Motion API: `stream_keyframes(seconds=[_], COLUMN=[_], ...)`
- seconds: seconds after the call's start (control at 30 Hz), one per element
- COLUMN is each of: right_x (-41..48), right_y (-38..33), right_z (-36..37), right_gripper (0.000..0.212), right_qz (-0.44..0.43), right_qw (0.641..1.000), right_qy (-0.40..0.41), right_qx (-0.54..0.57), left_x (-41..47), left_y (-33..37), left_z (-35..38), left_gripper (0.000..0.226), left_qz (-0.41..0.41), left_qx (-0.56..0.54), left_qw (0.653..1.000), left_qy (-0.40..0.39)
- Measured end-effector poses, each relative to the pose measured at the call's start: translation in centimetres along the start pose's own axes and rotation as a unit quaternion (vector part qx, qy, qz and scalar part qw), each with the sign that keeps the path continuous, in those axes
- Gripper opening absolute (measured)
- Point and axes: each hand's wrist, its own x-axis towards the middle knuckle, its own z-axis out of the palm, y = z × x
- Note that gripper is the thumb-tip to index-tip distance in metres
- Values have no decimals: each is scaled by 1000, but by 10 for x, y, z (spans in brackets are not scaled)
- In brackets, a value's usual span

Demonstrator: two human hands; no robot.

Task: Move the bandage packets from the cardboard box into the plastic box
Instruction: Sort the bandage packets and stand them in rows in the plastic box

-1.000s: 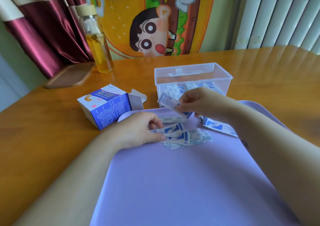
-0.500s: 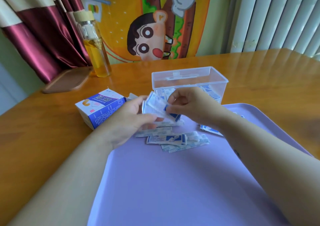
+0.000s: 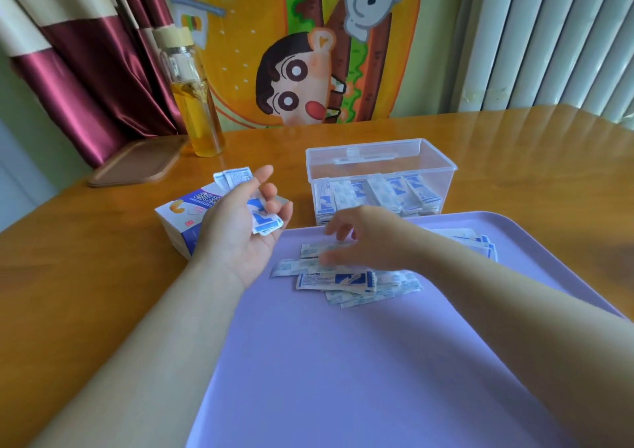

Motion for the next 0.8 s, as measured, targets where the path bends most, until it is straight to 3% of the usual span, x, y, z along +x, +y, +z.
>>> stream_keyframes(seconds=[0.1, 0.23, 0.4, 0.57, 0.73, 0.8], right_x=[9, 17, 12, 11, 4, -5], right_y=[-2, 7, 5, -6, -4, -9], right_z=[3, 3, 5, 6, -3, -11], right_gripper=[45, 28, 26, 31, 17, 17], right_qz=[-2, 12, -9, -26, -30, -44], right_qw=[998, 999, 995, 998, 998, 999], right_qy=[-28, 13, 72, -11, 53, -21], right_qx=[-55, -47, -74, -52, -10, -21], left_x=[0, 1, 0, -2, -1, 1], left_y=[2, 4, 3, 2, 3, 3], left_z=[-1, -2, -1, -1, -1, -1], left_gripper=[19, 19, 18, 19, 18, 18], left_qz=[-25, -33, -44, -51, -40, -40], left_qx=[0, 4, 7, 5, -1, -7], left_qw=[1000, 999, 999, 999, 999, 999], left_qy=[10, 0, -11, -9, -2, 5])
